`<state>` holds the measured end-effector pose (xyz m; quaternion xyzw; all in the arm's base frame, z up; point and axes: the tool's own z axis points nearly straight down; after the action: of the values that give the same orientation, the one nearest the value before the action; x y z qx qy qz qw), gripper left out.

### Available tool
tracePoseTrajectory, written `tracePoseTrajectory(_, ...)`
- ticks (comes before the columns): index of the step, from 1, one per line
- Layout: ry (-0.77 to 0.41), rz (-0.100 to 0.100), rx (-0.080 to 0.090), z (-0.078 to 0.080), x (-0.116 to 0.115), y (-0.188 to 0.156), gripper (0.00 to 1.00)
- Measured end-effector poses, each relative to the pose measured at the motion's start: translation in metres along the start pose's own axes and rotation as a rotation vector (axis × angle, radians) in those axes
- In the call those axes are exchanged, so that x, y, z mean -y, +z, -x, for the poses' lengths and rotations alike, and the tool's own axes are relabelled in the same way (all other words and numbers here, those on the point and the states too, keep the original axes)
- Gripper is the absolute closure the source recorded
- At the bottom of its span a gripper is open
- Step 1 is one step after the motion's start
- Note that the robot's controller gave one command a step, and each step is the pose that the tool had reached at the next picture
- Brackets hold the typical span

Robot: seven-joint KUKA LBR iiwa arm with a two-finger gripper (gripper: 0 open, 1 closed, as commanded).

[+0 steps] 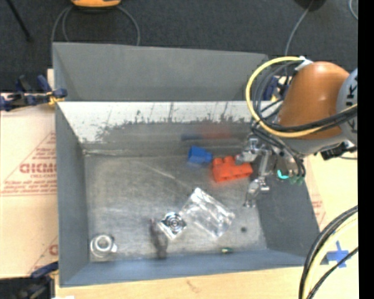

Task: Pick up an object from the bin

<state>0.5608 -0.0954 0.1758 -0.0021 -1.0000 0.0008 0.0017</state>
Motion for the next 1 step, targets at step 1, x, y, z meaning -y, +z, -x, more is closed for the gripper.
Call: tracePoseTrajectory(1, -0.004, -0.001, 0.007, 0.0018, -0.0002, -0.0041, 1.0)
